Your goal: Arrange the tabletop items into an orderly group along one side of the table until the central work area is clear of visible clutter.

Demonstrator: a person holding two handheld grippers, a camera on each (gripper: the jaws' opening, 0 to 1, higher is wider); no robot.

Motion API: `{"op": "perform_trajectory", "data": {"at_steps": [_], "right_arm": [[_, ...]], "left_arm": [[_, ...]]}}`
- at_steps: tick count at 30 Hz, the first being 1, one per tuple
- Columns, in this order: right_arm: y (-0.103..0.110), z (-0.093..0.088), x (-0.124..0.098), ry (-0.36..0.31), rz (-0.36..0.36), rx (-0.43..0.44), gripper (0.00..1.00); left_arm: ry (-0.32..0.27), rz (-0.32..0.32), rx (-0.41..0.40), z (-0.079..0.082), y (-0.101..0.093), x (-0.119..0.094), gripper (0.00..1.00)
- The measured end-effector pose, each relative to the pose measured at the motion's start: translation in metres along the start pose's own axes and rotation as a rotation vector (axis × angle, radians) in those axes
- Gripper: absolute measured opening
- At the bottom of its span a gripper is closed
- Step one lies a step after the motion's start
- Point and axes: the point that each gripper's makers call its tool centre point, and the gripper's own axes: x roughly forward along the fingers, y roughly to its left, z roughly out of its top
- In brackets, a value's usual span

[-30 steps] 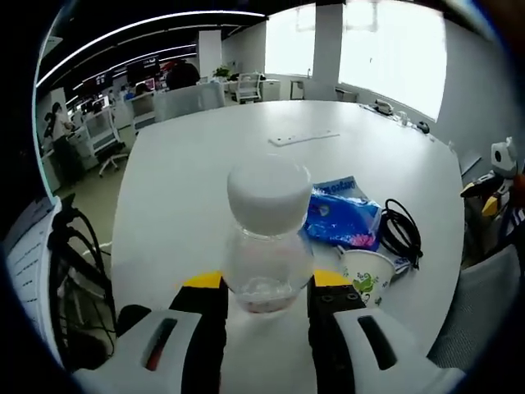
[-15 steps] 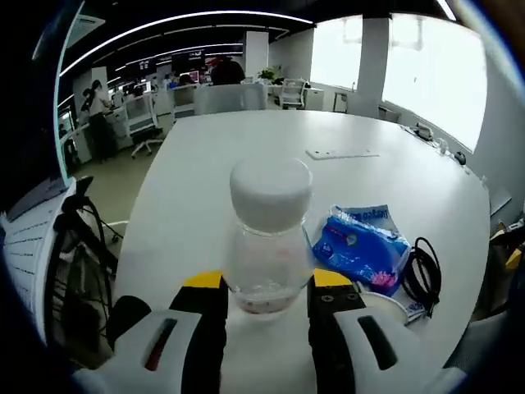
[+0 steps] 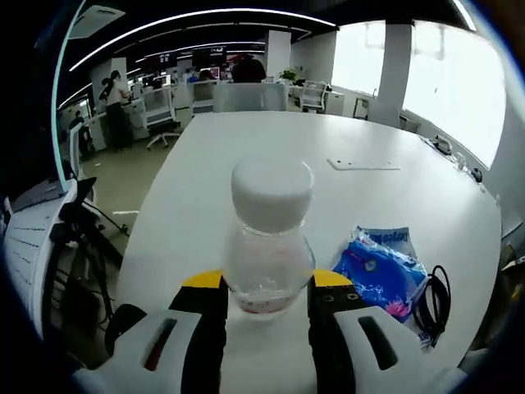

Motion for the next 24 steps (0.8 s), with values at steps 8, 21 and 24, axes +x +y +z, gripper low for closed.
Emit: {"op": "perform_trajectory", "data": {"at_steps": [8,21,24], "right_arm": [[-0.001,0.0,0.001,-0.004,0.001,0.006,0.59],[0.0,0.002,0.004,-0.006,0.005,0.001,0.58],[0.002,0.003,0.006,-0.009,0.006,0.006,0.58]], "left_arm": [[0.007,0.001,-0.004,0.0,0.0,0.0,0.37],[0.007,0.005,-0.023,0.0,-0.001,-0.005,0.39],[-0.001,-0.013,-0.038,0.001,-0.005,-0.012,0.4]]}}
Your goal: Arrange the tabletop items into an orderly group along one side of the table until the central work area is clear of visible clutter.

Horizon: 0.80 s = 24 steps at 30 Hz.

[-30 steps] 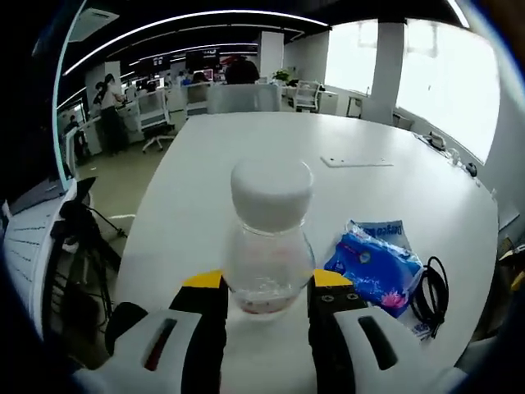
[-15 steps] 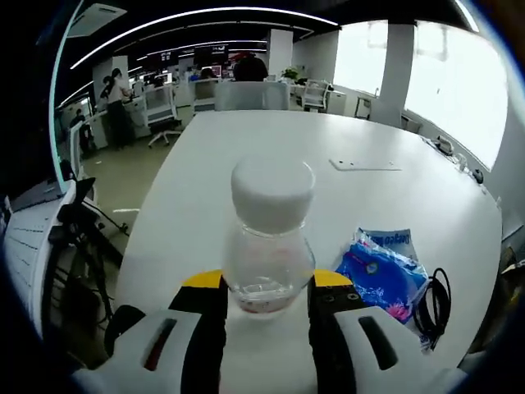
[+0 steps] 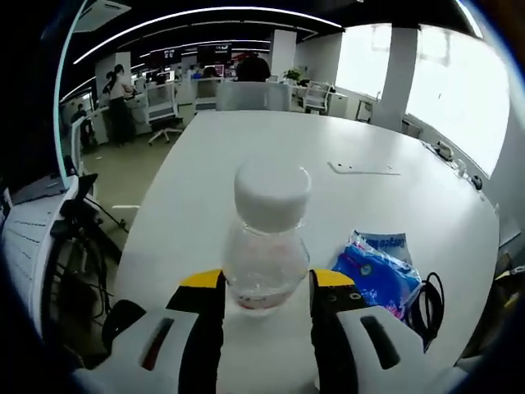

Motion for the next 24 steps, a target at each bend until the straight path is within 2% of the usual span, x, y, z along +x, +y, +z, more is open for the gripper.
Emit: {"op": "perform_trajectory", "data": {"at_steps": [4,11,16,21,24], "right_arm": [[0.003,0.003,0.005,0.001,0.009,-0.005,0.58],[0.015,0.009,0.015,0.002,0.041,-0.03,0.58],[0.018,0.007,0.016,0.003,0.05,-0.034,0.58],[0.022,0.001,0.02,0.016,0.061,-0.034,0.57],[0.025,-0.001,0.023,0.019,0.069,-0.036,0.57]], "left_arm": [[-0.011,0.002,-0.006,-0.003,-0.001,-0.013,0.39],[-0.013,0.002,-0.034,-0.024,0.0,-0.038,0.39],[-0.003,0.014,-0.052,-0.046,0.002,-0.059,0.39],[0.027,0.017,-0.076,-0.078,0.001,-0.074,0.38],[0.037,0.024,-0.066,-0.089,0.002,-0.082,0.38]]}}
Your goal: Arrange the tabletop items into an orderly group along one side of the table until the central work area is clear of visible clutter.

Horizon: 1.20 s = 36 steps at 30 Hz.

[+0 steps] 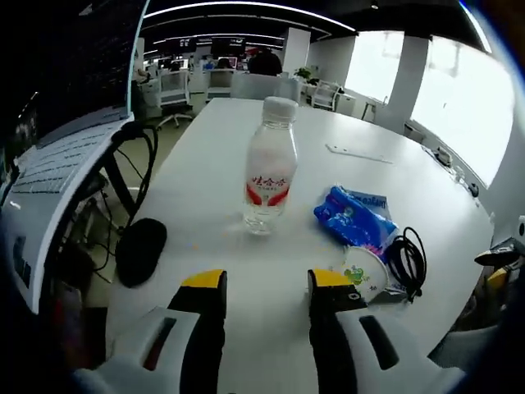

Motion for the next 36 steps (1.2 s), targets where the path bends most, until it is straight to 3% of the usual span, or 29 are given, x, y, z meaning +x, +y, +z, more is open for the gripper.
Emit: {"op": "perform_trajectory", "data": {"at_steps": [15,24,36], "right_arm": [[0.007,0.004,0.012,0.012,0.029,-0.014,0.56],[0.009,0.0,0.014,0.021,0.038,-0.013,0.55],[0.011,-0.005,0.012,0.024,0.044,-0.008,0.53]], "left_arm": [[0.032,-0.063,0.108,-0.031,-0.013,-0.032,0.38],[0.05,-0.107,0.145,-0.041,-0.024,-0.032,0.37],[0.065,-0.192,0.337,-0.039,-0.054,-0.02,0.38]]}}
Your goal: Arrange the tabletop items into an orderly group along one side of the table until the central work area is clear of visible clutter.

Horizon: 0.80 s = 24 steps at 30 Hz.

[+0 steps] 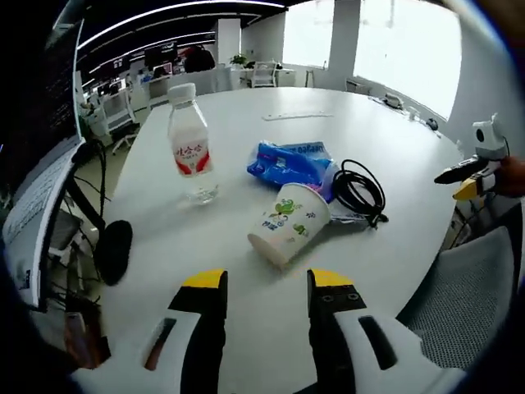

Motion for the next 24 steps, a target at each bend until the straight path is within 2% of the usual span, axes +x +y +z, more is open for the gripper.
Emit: {"op": "perform_trajectory", "data": {"at_steps": [5,7,8,18,20,21,24], "right_arm": [[0.002,-0.002,0.0,0.005,0.007,-0.004,0.53],[0.003,-0.002,0.0,0.007,0.009,-0.004,0.53],[0.003,-0.002,0.0,0.008,0.011,-0.005,0.53],[0.0,-0.004,-0.004,0.008,0.006,0.001,0.53],[0.0,-0.005,-0.005,0.008,0.005,0.004,0.53],[-0.001,-0.005,-0.005,0.01,0.005,0.004,0.53],[-0.001,-0.006,-0.006,0.013,0.004,0.004,0.54]], "left_arm": [[0.025,-0.073,0.107,0.005,-0.013,0.01,0.38],[0.024,-0.055,0.122,0.006,-0.01,0.014,0.39],[0.038,-0.065,0.139,0.005,-0.011,0.019,0.39],[0.035,-0.097,0.27,0.023,-0.012,0.035,0.42],[0.058,-0.114,0.336,0.022,-0.014,0.04,0.44],[0.082,-0.122,0.413,0.02,-0.015,0.042,0.44],[0.104,-0.163,0.488,0.018,-0.026,0.049,0.46]]}}
